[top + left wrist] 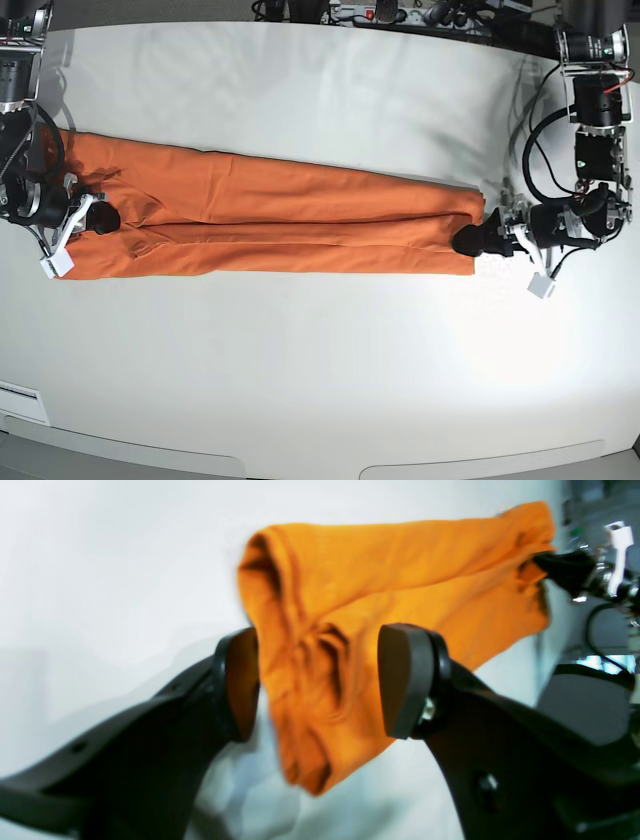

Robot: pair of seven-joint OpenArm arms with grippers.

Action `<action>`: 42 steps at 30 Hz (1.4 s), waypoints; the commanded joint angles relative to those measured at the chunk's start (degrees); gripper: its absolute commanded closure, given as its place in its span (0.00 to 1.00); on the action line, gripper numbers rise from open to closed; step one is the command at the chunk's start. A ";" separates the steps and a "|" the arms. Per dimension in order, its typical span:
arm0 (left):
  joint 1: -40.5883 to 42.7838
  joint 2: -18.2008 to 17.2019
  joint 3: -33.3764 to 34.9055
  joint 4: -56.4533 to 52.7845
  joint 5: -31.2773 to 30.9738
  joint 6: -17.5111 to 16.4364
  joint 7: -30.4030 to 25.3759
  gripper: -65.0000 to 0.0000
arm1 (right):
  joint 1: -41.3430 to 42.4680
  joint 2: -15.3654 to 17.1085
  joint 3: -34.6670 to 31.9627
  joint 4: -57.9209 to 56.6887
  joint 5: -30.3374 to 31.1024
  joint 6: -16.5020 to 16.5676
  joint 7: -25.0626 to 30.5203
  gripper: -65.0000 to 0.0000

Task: Fold the T-shirt properly
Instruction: 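Grasp the folded strip's end with the left gripper, right gripper holding the other end, then fold the strip end with the left gripper toward the right gripper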

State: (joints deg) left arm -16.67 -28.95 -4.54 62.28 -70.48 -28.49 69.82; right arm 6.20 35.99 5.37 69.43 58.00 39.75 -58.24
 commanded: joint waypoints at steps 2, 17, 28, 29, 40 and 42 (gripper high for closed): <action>0.22 0.72 -0.04 0.59 2.25 1.18 1.03 0.41 | 0.81 1.20 0.39 0.72 -0.46 0.25 -0.24 1.00; 1.44 5.95 -0.04 0.59 2.56 1.11 0.85 0.81 | 1.27 1.18 0.39 0.72 -0.44 0.25 -0.22 1.00; -1.60 5.95 -0.04 0.72 0.17 1.09 1.79 1.00 | 1.18 1.16 0.37 0.70 -1.55 0.25 -0.24 1.00; -2.10 6.01 -0.04 0.72 -0.98 0.92 2.27 1.00 | 1.09 1.16 0.37 0.70 -1.51 0.25 -0.22 1.00; -4.96 7.85 -0.04 1.66 -14.52 -5.20 10.18 1.00 | 0.94 1.16 0.37 0.70 -10.47 0.25 3.85 1.00; -4.94 9.27 -0.04 1.90 -14.52 -5.22 10.18 1.00 | 0.94 1.01 0.37 0.70 -10.32 0.25 3.85 1.00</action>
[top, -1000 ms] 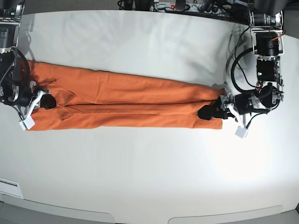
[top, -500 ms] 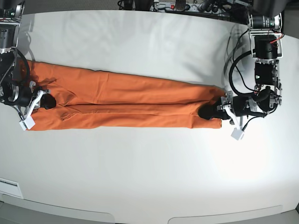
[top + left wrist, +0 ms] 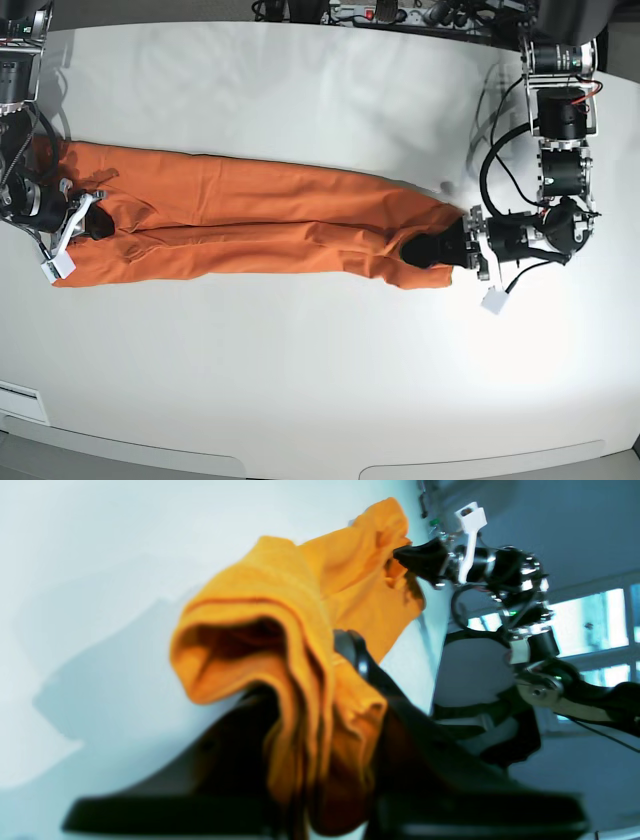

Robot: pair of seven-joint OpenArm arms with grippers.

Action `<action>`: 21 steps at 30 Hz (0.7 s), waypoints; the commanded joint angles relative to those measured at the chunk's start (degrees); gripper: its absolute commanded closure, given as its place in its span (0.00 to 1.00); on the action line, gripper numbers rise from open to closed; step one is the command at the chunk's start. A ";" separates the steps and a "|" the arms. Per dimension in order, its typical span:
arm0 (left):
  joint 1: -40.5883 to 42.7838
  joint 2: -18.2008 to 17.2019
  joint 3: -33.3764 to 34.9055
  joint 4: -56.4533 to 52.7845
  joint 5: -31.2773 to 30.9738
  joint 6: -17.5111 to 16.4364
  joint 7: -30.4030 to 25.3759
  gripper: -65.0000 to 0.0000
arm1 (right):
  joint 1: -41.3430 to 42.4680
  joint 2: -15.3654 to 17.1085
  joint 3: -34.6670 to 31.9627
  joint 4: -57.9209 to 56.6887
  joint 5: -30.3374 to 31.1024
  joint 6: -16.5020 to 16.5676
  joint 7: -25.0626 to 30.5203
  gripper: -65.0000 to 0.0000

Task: Fold the T-shirt properly
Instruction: 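Fold the strip end with the left gripper toward the right gripper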

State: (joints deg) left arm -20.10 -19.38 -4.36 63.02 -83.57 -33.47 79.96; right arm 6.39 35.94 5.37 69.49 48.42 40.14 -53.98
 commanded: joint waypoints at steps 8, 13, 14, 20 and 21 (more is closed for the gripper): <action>-1.53 7.85 -0.22 1.16 -1.43 -1.36 0.04 1.00 | 0.74 0.87 0.37 0.63 -0.52 -0.14 -0.46 1.00; -1.51 14.12 -0.22 1.16 -1.43 -4.00 0.04 1.00 | 0.74 0.87 0.37 0.63 -0.68 -0.14 -0.44 1.00; -1.51 15.34 -0.22 1.16 -1.43 -5.09 0.04 1.00 | 0.74 0.87 0.37 0.63 -0.68 -0.14 -0.46 1.00; -1.49 20.81 -0.22 1.14 -1.43 -6.53 -1.46 1.00 | 0.74 0.90 0.37 0.63 -0.70 -0.14 -0.68 1.00; -1.49 21.57 -0.22 1.14 -0.22 -6.53 -2.10 1.00 | 0.74 0.90 0.37 0.63 -0.70 -0.14 -0.68 1.00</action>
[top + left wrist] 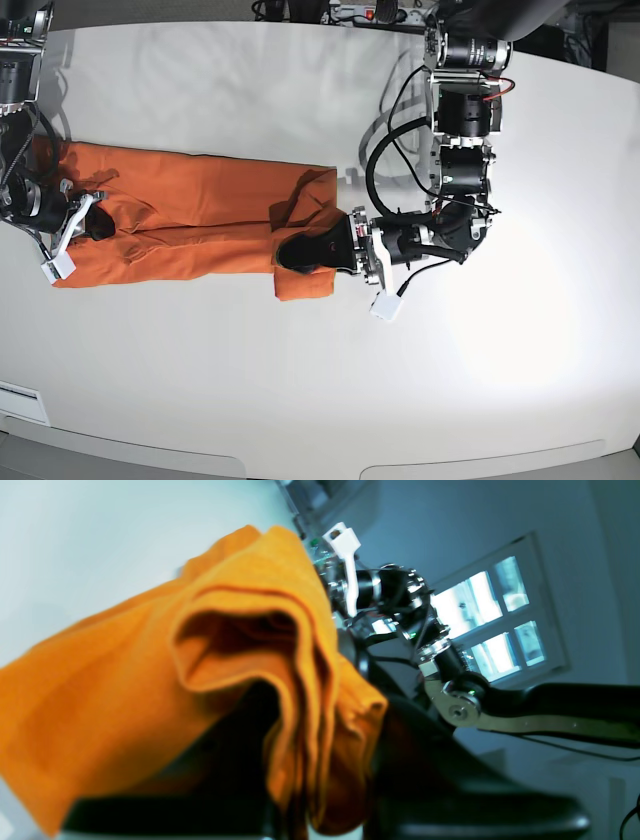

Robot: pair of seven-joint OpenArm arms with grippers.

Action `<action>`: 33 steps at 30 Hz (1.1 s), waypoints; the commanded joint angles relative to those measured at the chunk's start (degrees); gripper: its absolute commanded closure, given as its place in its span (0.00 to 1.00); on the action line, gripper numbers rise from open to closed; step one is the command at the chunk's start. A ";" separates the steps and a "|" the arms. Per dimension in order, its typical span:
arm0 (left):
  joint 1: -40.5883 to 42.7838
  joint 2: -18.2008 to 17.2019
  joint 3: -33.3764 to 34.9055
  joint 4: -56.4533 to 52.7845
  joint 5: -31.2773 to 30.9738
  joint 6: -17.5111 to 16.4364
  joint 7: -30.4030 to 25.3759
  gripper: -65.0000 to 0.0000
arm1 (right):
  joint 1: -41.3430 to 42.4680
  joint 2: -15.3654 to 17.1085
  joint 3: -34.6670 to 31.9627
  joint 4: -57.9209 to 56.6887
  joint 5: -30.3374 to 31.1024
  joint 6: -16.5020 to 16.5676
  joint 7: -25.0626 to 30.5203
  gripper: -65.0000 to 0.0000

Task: Fold the T-shirt properly
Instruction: 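Fold the strip end with the left gripper toward the right gripper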

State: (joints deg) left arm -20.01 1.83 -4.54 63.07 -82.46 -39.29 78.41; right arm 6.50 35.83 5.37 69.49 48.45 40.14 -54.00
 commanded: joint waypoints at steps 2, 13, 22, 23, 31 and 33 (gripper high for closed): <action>-1.57 1.81 -0.04 1.09 1.51 -0.71 -2.64 1.00 | 0.63 1.01 0.37 0.63 -0.70 -0.14 -0.66 1.00; -1.60 4.72 0.00 1.09 7.28 -0.71 -7.67 0.51 | 0.63 1.01 0.37 0.63 -0.48 -0.14 -1.27 1.00; -1.55 5.27 0.02 1.09 4.22 0.33 -5.79 0.46 | 0.63 1.01 0.37 0.63 -0.48 -0.14 -1.27 1.00; -1.53 5.53 0.15 1.09 4.28 0.28 -5.11 0.46 | 0.63 1.01 0.37 0.63 -0.48 -0.14 -1.27 1.00; -0.35 5.64 4.24 1.09 12.87 -0.71 -6.82 0.46 | 0.63 1.01 0.37 0.63 -0.46 -0.14 -1.27 1.00; -0.28 5.66 5.16 1.09 17.11 0.79 -10.21 0.46 | 0.63 1.01 0.37 0.63 -0.46 -0.14 -1.27 1.00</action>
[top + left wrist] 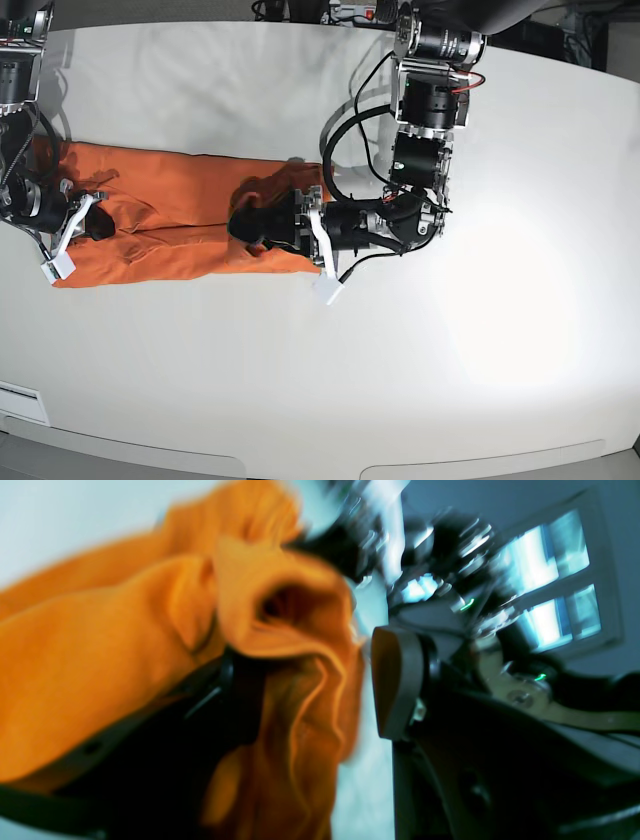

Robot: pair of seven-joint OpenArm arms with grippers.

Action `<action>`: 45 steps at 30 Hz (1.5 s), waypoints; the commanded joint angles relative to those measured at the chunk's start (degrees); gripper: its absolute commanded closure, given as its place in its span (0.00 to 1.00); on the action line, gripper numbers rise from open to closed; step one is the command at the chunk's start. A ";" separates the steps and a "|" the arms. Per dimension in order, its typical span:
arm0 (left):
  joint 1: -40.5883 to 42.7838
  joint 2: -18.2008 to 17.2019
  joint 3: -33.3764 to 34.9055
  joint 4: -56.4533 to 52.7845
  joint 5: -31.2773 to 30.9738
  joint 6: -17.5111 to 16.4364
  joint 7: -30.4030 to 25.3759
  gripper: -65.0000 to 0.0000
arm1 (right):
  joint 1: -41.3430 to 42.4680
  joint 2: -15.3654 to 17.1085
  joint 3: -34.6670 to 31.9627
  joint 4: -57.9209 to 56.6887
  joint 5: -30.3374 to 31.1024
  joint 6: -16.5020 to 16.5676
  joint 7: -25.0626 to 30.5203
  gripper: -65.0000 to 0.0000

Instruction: Fold the T-shirt properly

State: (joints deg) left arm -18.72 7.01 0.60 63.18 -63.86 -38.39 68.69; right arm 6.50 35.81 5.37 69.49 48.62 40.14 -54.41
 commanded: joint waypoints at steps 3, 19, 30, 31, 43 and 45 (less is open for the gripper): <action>-1.66 0.48 1.27 0.98 2.29 1.40 -5.46 0.46 | 0.63 1.03 0.37 0.63 -0.63 -0.14 -0.85 1.00; -1.40 1.66 1.27 0.98 10.78 0.37 -8.26 1.00 | 0.66 1.03 0.37 0.63 -0.46 -0.14 -1.27 1.00; 4.15 1.99 7.89 0.92 31.76 9.07 -17.29 1.00 | 4.33 2.47 0.39 0.66 4.70 -0.14 -1.31 1.00; 4.15 1.99 8.44 0.92 32.70 10.12 -17.27 1.00 | 5.16 3.02 0.46 0.66 6.23 -0.14 -1.31 1.00; -0.17 1.99 9.14 1.01 39.85 18.82 -10.82 1.00 | 8.17 6.80 21.05 0.63 14.25 -0.14 -14.91 0.61; -1.29 1.99 9.14 1.09 39.82 18.78 -9.55 1.00 | 4.74 7.06 23.37 0.61 14.58 -0.14 -14.12 0.60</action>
State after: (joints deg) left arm -19.42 9.41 9.74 64.36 -28.91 -21.61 57.17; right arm 10.41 41.21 28.23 69.43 62.61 39.72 -69.08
